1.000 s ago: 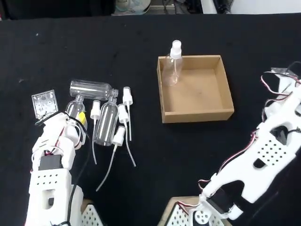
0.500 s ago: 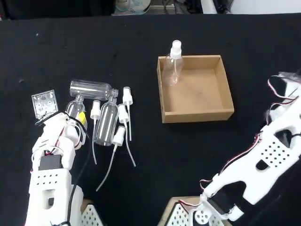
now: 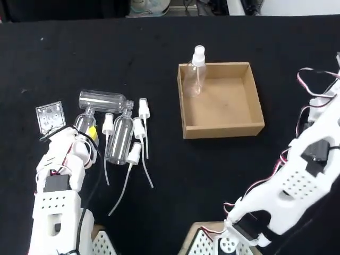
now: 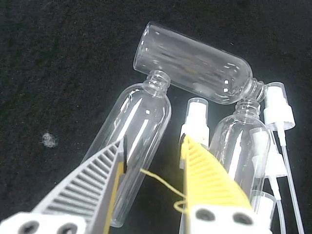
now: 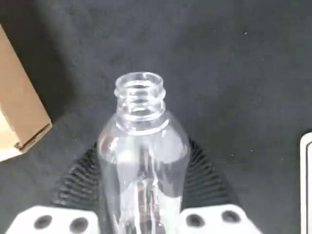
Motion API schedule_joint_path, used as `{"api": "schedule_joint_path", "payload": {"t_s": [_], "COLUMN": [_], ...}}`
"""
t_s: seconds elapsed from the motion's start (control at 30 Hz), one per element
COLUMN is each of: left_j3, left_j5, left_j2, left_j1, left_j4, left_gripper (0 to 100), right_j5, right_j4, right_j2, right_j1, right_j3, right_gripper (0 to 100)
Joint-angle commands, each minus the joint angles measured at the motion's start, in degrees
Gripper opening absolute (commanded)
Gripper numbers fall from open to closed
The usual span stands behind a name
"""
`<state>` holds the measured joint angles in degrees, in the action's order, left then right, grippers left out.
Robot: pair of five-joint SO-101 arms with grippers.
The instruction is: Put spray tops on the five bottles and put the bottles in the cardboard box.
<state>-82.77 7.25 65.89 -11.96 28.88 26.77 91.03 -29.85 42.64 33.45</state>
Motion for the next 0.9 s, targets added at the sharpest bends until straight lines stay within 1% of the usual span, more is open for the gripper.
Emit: {"api": "schedule_joint_path", "payload": {"t_s": [0.0,0.1,0.33,0.53,0.6,0.7,0.87], "left_j3": [0.48,0.48,0.48,0.31,0.31,0.4,0.4], "left_j5": [0.0,0.0,0.0,0.0,0.0,0.0,0.0], "left_j2": [1.05,1.05,1.05,1.05,1.05,1.05,1.05], "left_j1": [-0.75,-0.75,-0.75,-0.75,-0.75,-0.75,-0.75], "left_j4": [-0.7,-0.88,-0.7,-0.62,-0.62,-0.62,-0.62], "left_gripper": [19,19,19,19,19,19,19], "right_j5": [-0.79,-3.25,-9.85,-14.86,-15.74,-15.47,-15.65], "right_j4": [-8.97,-20.31,-56.79,-89.58,-98.81,-106.73,-108.75], "right_j2": [10.59,18.07,31.96,34.07,34.07,34.07,33.54], "right_j1": [-1.49,-2.37,-4.84,-5.19,-5.01,-5.27,-5.45], "right_j3": [-11.12,-23.78,-53.49,-72.48,-77.41,-81.8,-81.98], "right_gripper": [1.1,1.1,1.1,1.1,1.1,1.1,1.1]}}
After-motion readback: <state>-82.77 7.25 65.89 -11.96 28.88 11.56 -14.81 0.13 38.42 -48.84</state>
